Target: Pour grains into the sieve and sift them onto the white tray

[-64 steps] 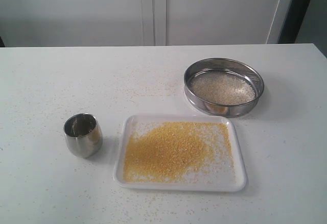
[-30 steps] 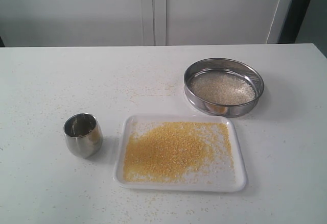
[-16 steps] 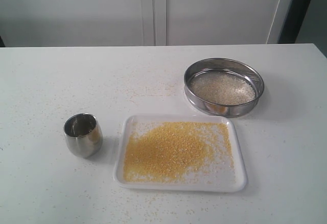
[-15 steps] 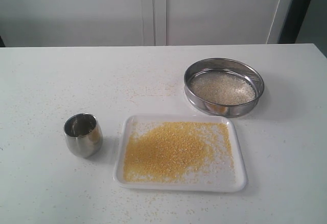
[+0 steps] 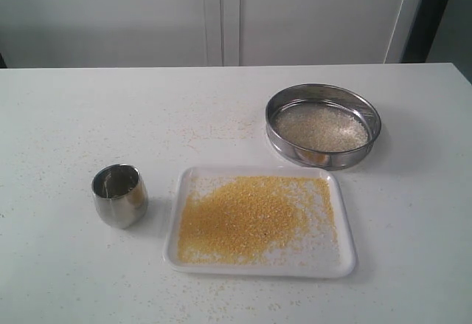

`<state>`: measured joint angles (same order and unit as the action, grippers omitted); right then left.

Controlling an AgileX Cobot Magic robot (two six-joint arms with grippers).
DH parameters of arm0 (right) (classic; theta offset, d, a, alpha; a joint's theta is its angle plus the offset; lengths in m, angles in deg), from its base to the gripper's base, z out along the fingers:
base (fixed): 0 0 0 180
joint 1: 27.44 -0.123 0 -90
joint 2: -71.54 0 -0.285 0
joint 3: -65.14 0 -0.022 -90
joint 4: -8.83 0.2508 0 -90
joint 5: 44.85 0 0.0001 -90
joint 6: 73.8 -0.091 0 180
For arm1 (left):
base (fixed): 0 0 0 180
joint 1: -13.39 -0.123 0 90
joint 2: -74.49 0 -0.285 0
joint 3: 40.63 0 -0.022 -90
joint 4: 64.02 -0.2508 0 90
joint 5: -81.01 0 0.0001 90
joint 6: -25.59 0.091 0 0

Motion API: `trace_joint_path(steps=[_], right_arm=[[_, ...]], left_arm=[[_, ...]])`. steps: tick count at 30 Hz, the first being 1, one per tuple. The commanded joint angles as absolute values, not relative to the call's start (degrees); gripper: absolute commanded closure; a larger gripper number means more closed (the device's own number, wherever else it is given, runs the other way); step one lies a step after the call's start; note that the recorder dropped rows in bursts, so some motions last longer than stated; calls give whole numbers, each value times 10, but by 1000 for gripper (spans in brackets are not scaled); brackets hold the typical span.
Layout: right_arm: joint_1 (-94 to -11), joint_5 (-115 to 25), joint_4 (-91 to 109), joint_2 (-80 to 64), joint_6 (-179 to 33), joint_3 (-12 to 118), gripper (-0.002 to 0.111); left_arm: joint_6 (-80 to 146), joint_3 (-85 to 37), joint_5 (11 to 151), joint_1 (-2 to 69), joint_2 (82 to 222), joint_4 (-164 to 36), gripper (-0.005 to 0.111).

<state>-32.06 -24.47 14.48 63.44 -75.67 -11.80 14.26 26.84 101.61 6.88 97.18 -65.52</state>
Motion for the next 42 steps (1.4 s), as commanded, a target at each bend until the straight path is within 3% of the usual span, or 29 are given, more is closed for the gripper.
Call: trace_joint_path(steps=[1,8,42], right_arm=[[-317,-253,141,638,-756,-121,108],[-317,-253,141,638,-756,-121,108],[-317,-253,141,638,-756,-121,108]], left_arm=[[151,321,983,88,891,-659,107],[152,366,985,141,823,-660,107],[256,366,967,141,823,-607,107]])
